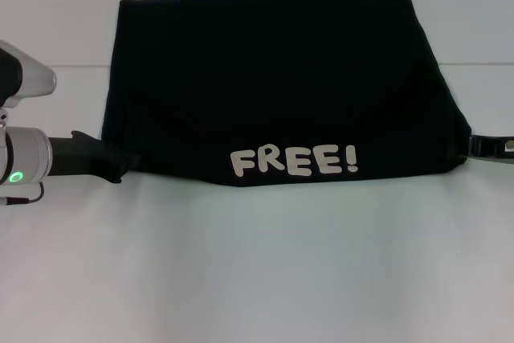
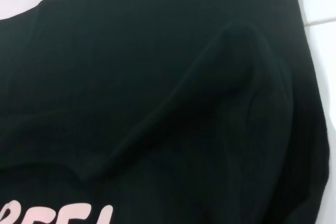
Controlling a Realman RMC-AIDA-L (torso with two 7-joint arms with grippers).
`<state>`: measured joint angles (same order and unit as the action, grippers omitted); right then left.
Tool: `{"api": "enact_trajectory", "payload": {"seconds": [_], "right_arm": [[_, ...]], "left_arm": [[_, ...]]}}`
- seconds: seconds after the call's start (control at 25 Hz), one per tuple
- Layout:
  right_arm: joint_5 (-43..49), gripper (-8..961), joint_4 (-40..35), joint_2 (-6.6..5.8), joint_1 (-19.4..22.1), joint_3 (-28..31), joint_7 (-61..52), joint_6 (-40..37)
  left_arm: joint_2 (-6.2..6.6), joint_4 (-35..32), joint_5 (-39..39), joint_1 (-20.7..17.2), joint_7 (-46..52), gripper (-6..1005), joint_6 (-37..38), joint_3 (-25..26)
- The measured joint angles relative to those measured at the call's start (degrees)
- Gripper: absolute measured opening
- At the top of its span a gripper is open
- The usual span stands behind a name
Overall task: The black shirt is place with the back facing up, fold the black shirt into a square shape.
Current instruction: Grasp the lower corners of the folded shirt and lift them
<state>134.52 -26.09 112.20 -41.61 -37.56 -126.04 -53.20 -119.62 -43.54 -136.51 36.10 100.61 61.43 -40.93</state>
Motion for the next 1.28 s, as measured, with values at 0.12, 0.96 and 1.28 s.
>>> {"api": "enact_trajectory", "payload": {"seconds": [0.12, 0.96, 1.28], "right_arm": [[0.01, 33, 0.06, 0.0, 0.4, 0.13, 0.4, 0.04], [-7.2, 57, -7.06, -1.01, 11.87, 7.37, 13.86, -17.47], [-7.17, 66, -7.2, -1.71, 17.47, 12.08, 23.72, -30.41]], "left_arm": [[-0.02, 0.14, 0.0, -0.09, 0.01, 31, 0.0, 0.06], [-0.59, -9.1, 0.27, -5.91, 5.79, 31, 20.78, 1.88], [-0.31, -9.02, 0.34, -8.27, 3.42, 30, 36.27, 9.72]]}}
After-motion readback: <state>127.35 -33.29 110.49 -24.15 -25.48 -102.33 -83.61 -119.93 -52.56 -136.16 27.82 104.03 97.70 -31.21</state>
